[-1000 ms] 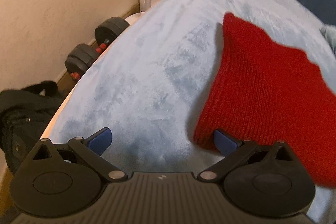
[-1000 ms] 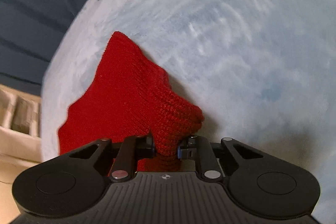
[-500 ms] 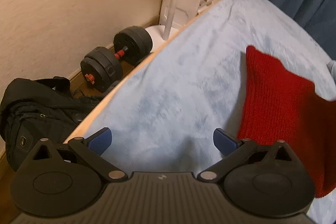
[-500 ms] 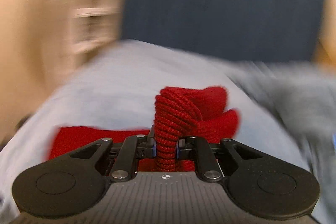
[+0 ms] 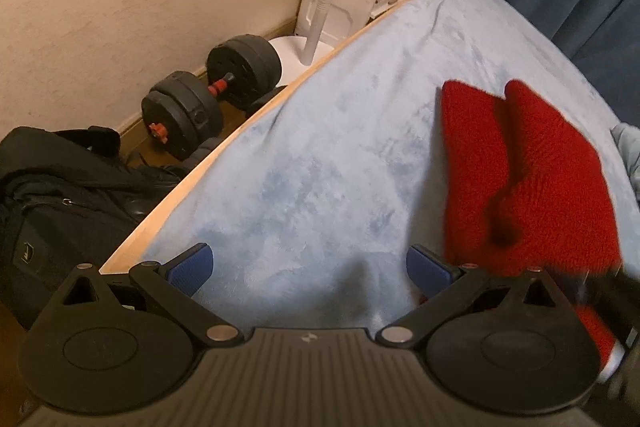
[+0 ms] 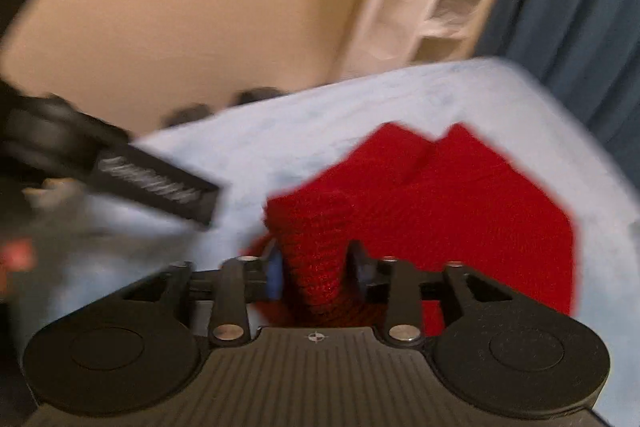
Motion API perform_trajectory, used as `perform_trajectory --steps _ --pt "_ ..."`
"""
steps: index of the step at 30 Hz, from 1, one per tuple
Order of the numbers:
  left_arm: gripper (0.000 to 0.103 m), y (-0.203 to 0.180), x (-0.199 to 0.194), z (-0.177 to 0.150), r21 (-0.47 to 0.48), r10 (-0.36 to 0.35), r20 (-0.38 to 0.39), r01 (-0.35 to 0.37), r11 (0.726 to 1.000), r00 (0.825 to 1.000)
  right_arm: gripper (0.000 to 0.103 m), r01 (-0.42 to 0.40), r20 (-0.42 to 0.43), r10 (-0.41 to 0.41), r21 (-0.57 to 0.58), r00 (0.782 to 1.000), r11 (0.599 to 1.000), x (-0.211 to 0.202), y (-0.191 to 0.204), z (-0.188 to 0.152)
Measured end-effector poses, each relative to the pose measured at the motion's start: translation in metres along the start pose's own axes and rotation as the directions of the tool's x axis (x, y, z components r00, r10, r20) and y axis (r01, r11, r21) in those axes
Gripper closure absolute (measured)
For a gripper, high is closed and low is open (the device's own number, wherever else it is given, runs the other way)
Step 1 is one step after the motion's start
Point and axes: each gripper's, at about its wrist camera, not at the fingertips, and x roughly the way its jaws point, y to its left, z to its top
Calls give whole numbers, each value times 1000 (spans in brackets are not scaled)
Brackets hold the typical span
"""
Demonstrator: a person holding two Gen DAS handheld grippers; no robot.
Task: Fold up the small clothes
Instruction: 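Grasp the cardigan edge with the right tool and fold it over the bundle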
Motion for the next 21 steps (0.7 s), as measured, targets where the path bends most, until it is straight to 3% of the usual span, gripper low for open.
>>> perform_trajectory --steps 2,4,7,10,12,14,15,16,18,21 --pt "0 0 -7 4 -15 -21 9 21 1000 1000 49 -56 24 56 2 998 998 -20 7 -9" --pt "0 -2 -18 10 -26 -70 30 70 997 997 54 -70 45 68 47 997 996 -46 -2 -15" --pt "0 -19 -29 19 13 -149 33 148 989 988 53 61 114 -90 236 989 970 -85 -37 -29" --pt "0 -48 -22 24 97 -216 -13 216 971 976 53 236 79 -290 402 954 885 -98 -78 -43" --pt "0 -69 -7 22 176 -178 -46 184 967 983 53 298 8 -337 447 942 843 -90 -94 -51" --pt "0 -84 16 8 299 -23 -51 37 953 998 53 263 -92 -249 456 964 850 -70 -100 -69" --pt "0 -83 22 1 313 -12 -60 30 949 998 53 250 -158 -199 446 967 859 -58 -98 -80" --pt "0 -76 24 -5 297 -24 -73 45 954 997 53 259 -172 -203 426 964 867 -53 -89 -88" --pt "0 -59 18 -13 227 -83 -96 104 968 992 53 280 -139 -246 358 959 891 -58 -71 -99" --pt "0 -53 0 -19 223 -66 -122 92 970 990 51 268 -148 -229 367 962 891 -75 -61 -99"
